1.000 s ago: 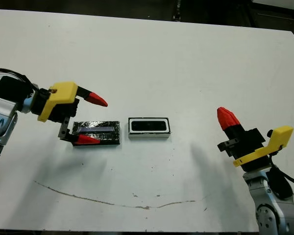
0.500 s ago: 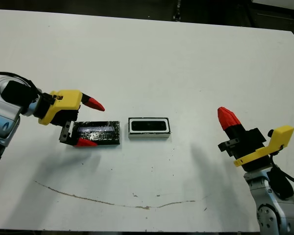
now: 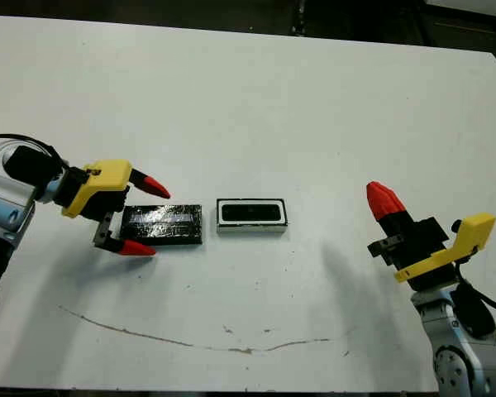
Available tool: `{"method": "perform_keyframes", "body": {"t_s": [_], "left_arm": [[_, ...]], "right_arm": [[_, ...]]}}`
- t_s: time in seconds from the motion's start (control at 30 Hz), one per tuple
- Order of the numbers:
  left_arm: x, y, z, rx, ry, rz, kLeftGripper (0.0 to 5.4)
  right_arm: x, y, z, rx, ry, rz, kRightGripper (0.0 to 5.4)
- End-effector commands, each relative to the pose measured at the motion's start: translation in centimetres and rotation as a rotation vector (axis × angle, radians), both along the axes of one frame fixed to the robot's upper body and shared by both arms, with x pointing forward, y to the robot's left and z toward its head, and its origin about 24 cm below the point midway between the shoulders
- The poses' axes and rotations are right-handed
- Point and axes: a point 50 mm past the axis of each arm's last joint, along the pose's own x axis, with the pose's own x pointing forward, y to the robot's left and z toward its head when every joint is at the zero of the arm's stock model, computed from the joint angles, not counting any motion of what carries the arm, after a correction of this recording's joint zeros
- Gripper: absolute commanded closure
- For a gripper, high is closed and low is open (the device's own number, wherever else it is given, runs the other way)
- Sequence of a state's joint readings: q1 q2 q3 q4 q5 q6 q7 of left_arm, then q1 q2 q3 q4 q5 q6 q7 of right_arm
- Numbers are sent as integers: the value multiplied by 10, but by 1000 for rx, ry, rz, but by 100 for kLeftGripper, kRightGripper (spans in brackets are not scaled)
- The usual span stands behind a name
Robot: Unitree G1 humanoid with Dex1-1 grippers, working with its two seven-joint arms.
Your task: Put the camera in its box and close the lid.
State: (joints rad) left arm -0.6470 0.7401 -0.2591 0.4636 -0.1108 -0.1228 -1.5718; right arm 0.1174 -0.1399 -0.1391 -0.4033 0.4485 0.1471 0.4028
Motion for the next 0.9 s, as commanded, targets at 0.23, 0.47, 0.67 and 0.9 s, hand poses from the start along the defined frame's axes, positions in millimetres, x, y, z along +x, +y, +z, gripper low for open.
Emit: {"method": "perform_keyframes", "body": {"t_s": [0.23, 0.47, 0.67, 0.9], "left_arm": [[2, 8, -8, -24, 61, 21, 0], [0, 13, -15, -99, 115, 106, 0], [-4, 12, -14, -110, 121, 155, 16], [-8, 10, -16, -133, 174, 202, 113]], "right_arm": [[-2, -3, -1, -10, 1, -7, 539], [-2, -3, -2, -22, 11, -6, 539], [-2, -4, -2, -30, 14, -1, 540], [-2, -3, -3, -20, 22, -2, 540]]}}
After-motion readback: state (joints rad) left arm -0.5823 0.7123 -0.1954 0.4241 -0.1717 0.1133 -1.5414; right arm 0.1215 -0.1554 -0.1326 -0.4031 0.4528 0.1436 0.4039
